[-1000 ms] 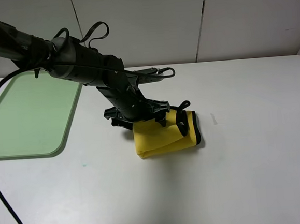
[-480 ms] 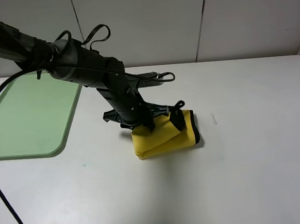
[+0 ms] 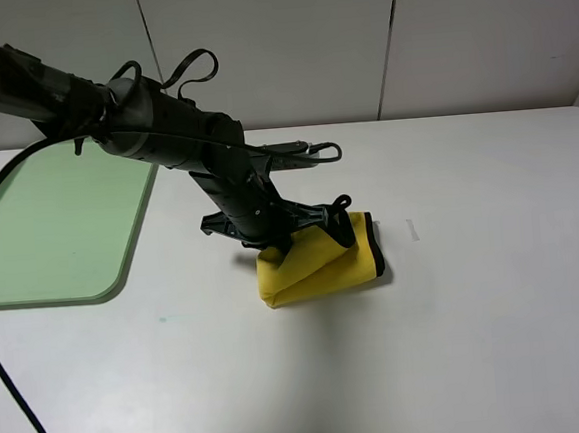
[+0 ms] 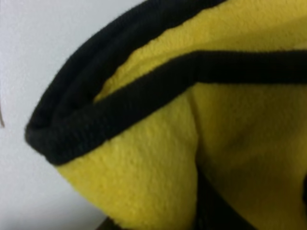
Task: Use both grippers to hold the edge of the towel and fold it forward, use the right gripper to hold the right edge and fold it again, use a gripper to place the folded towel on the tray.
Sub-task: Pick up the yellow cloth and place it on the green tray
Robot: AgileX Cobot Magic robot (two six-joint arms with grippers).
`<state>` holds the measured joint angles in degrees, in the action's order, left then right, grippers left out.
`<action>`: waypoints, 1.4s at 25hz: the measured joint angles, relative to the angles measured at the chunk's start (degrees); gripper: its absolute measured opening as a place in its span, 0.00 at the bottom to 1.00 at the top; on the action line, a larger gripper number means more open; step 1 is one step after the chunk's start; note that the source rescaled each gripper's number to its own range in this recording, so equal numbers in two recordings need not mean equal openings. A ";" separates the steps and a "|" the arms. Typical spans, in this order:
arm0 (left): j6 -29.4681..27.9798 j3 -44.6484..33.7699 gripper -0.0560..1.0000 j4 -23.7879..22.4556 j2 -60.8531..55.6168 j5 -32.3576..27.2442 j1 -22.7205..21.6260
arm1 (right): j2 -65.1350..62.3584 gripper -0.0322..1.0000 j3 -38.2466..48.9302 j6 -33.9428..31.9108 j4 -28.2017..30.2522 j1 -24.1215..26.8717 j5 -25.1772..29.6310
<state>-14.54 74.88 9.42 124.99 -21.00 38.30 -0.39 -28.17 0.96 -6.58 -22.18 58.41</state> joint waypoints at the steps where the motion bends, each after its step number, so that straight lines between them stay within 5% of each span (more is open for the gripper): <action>1: 0.00 0.02 0.16 -0.30 0.00 -0.16 0.00 | 0.00 1.00 0.00 0.00 0.00 0.00 0.00; 7: 0.00 0.07 0.16 -3.21 -1.12 -3.78 -0.90 | 0.00 1.00 0.00 0.00 0.00 0.00 0.00; 22: 0.41 10.95 0.16 -18.80 -2.65 -24.93 -8.53 | 0.00 1.00 0.00 0.00 0.00 0.00 0.00; 35: 1.92 12.00 0.16 -26.73 -2.71 -28.47 -19.72 | 0.00 1.00 0.00 0.00 0.00 0.00 0.00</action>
<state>-12.63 86.87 -17.31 122.28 -49.47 18.58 -0.39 -28.17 0.96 -6.58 -22.18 58.41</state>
